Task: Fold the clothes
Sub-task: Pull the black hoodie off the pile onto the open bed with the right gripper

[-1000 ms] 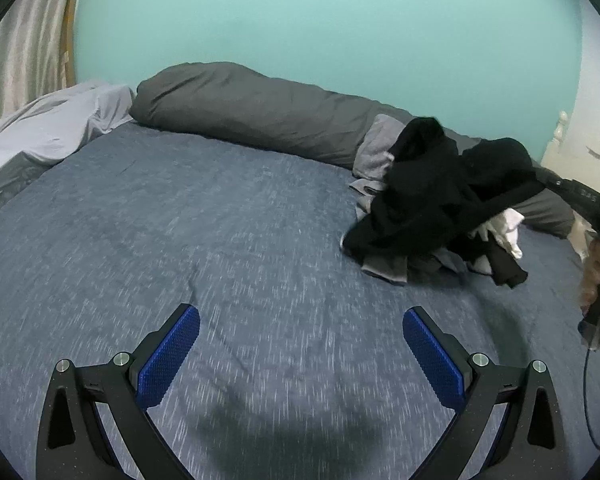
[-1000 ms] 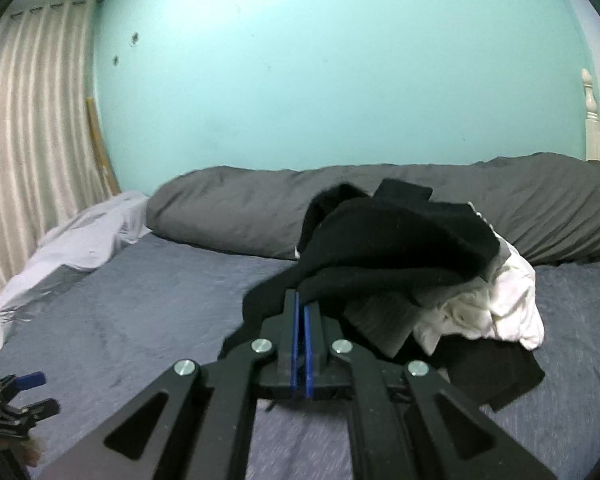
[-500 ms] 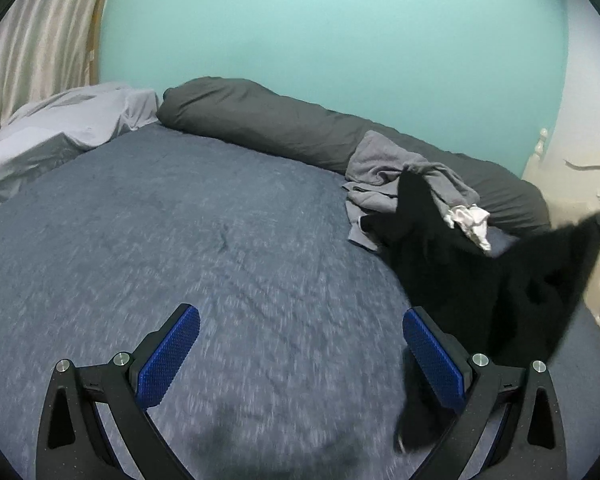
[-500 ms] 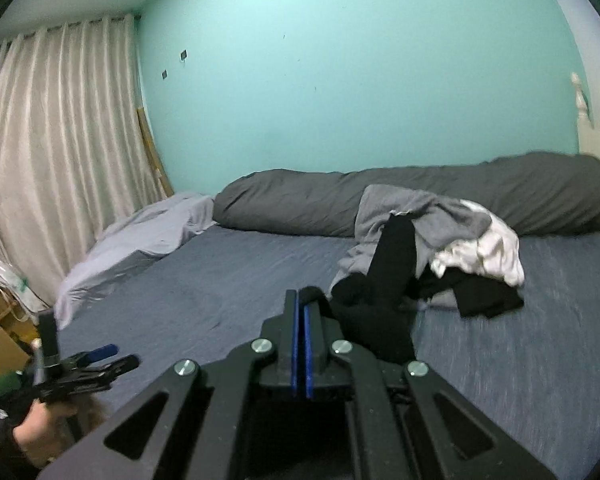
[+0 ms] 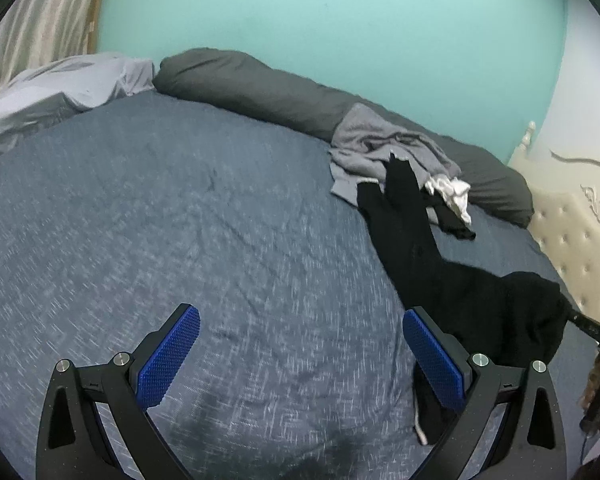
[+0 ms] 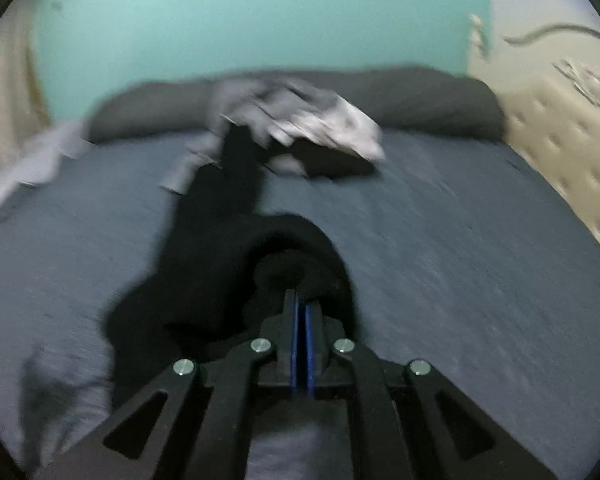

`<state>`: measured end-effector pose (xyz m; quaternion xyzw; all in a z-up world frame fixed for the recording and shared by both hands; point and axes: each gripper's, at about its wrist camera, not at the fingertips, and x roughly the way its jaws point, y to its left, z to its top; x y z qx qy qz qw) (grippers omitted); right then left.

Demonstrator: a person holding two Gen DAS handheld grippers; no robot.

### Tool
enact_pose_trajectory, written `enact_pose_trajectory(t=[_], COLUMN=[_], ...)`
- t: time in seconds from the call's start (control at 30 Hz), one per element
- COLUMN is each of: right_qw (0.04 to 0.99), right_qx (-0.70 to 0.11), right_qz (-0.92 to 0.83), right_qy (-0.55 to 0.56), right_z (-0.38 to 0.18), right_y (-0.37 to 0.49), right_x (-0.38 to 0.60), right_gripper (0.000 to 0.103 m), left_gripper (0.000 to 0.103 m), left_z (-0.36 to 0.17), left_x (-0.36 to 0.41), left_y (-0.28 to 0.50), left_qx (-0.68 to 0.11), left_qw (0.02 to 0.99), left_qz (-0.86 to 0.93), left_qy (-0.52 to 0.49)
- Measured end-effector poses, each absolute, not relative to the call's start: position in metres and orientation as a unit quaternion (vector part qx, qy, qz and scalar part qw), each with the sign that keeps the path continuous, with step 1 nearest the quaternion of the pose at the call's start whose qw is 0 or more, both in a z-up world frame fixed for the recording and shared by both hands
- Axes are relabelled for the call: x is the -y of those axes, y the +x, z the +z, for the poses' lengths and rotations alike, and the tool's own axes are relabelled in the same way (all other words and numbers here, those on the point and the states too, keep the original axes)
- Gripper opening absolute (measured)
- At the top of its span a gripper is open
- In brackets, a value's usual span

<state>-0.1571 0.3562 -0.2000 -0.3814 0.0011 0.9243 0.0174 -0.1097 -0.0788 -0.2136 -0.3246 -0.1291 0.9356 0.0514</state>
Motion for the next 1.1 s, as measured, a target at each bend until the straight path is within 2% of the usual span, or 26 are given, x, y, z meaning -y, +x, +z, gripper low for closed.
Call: enact_pose_trajectory(t=[0.07,0.13,0.27,0.3,0.33,0.47,0.53,0.9,1.1], right_qw=[0.051,0.072,0.068,0.044,0.015,-0.071,-0.101,-0.132,-0.106], right_qx=[-0.005,-0.002,0.019,0.013,0.013,0.030,0.030,0.014,0.053], right_qz=[0.920,0.920,0.928,0.930,0.930,0.920,0.910,0.858,0.852], right_qy=[-0.390,-0.385,-0.367,-0.364,-0.367,-0.384,-0.401,-0.496,-0.510], right_z=[-0.203,-0.198,-0.186,-0.186,-0.189,-0.207,-0.221,-0.304,-0.331], right_y=[-0.154,-0.147,-0.133,-0.131,-0.130,-0.125,-0.127,-0.138,-0.145], right_x=[-0.368,-0.370,-0.343,-0.335,-0.321,-0.257,-0.232,-0.159,-0.151], right_gripper=[0.007,0.016,0.019,0.023,0.031,0.046,0.061,0.065,0.065], left_gripper=[0.103,0.103,0.103,0.103,0.103,0.103,0.103,0.103,0.103], left_z=[-0.221,-0.227,-0.229,-0.229,-0.229,-0.228,-0.228,-0.230,-0.228], left_x=[0.076,0.074,0.075,0.075,0.075,0.077,0.080,0.099,0.094], left_y=[-0.110,-0.111,-0.110,-0.110,-0.110,-0.106,-0.104,-0.096,-0.095], left_qx=[0.120,0.111,0.108,0.107,0.105,0.100,0.101,0.108,0.104], left_qw=[0.053,0.057,0.056,0.056,0.055,0.050,0.047,0.030,0.039], left_qz=[0.935,0.933,0.933,0.933,0.933,0.934,0.934,0.933,0.933], left_qy=[-0.330,-0.338,-0.339,-0.339,-0.340,-0.340,-0.340,-0.343,-0.343])
